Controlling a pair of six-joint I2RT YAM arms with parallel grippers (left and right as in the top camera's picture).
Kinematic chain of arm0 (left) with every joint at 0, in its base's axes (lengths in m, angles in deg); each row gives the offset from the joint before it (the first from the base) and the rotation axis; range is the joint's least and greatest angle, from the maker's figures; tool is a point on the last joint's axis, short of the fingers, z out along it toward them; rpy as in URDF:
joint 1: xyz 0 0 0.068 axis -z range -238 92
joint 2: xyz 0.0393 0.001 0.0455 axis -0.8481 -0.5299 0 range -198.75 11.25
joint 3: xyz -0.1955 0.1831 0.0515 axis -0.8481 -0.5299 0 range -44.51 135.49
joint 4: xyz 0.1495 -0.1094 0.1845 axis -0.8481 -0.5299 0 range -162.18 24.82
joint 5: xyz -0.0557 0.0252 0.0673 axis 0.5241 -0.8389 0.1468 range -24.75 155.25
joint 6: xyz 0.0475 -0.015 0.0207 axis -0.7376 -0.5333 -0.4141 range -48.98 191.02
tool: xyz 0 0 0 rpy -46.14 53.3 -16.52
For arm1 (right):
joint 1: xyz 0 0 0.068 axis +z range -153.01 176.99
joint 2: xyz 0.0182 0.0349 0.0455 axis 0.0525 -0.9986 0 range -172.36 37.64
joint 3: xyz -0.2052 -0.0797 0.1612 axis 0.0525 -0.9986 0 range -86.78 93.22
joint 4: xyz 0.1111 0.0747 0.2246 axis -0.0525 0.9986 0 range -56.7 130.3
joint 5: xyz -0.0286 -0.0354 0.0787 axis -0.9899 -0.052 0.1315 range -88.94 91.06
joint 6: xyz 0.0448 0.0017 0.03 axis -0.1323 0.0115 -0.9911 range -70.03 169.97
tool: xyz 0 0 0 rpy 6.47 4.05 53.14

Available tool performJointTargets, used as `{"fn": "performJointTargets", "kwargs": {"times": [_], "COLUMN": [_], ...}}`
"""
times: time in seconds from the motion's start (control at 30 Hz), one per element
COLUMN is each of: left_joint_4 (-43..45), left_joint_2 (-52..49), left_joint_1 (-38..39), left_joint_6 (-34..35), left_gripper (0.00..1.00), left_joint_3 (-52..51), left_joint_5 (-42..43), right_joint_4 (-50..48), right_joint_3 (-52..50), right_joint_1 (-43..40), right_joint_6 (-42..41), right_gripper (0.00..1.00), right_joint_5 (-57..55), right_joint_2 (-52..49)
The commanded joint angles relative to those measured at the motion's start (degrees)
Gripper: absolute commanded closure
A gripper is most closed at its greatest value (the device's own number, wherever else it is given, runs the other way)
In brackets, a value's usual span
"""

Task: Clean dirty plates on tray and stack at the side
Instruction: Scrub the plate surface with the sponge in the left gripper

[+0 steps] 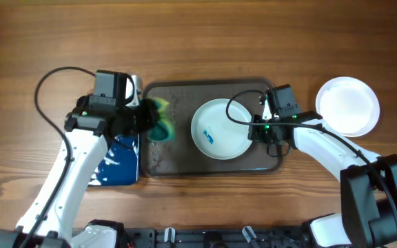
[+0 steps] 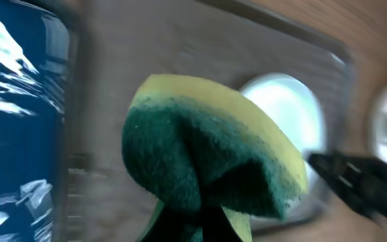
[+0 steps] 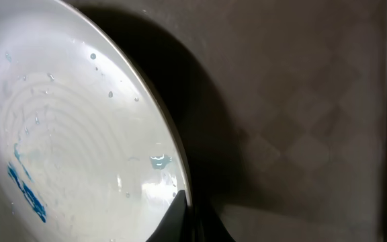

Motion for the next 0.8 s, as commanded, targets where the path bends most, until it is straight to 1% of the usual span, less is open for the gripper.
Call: {"fn": "performJointTargets", "kwargs": {"times": [0.0, 0.03, 0.1, 0.27, 0.33, 0.47, 0.6, 0.67, 0.77], "left_joint_4": [3.2, 4.7, 8.1, 15.5, 18.1, 22.4, 24.3, 23.2, 17.8], "left_joint_2": [-4.6, -6.1, -9.8, -18.5, -21.9, -28.7, -33.3, -35.1, -36.1], "left_joint_1": [0.3, 0.7, 2.7, 9.7, 12.3, 16.7, 17.5, 17.2, 16.2], "left_joint_6": [-2.1, -3.1, -3.0, -4.2, -5.6, -6.0, -6.0, -4.5, 2.1], "left_gripper": [0.96, 0.96, 0.96, 0.96, 0.96, 0.96, 0.96, 0.96, 0.96], "left_joint_3": [0.7, 0.7, 0.7, 0.7, 0.7, 0.7, 0.7, 0.7, 0.7], "left_joint_5": [16.4, 18.2, 19.5, 19.1, 18.6, 13.3, 3.2, -8.2, -24.2], "right_joint_4": [-0.2, -0.2, -0.2, 0.5, 0.7, 0.9, 2.0, 2.3, 2.7], "right_joint_3": [-0.1, -0.1, -0.1, -0.1, -0.1, -0.1, -0.1, -0.1, -0.1], "right_joint_1": [0.2, 0.2, 0.2, 0.2, 0.3, 0.9, 0.9, 0.9, 0.9], "right_joint_6": [1.0, 1.0, 1.0, -0.3, -0.4, -0.5, -1.9, -1.9, -2.0], "right_gripper": [0.96, 0.96, 0.96, 0.95, 0.96, 0.96, 0.96, 0.95, 0.95], "right_joint_5": [1.6, 1.6, 1.8, 2.6, 3.4, 4.2, 4.6, 4.5, 4.5], "right_joint_2": [-1.1, -1.1, -1.1, -1.1, -1.1, -1.2, -1.2, -1.2, -1.2]}}
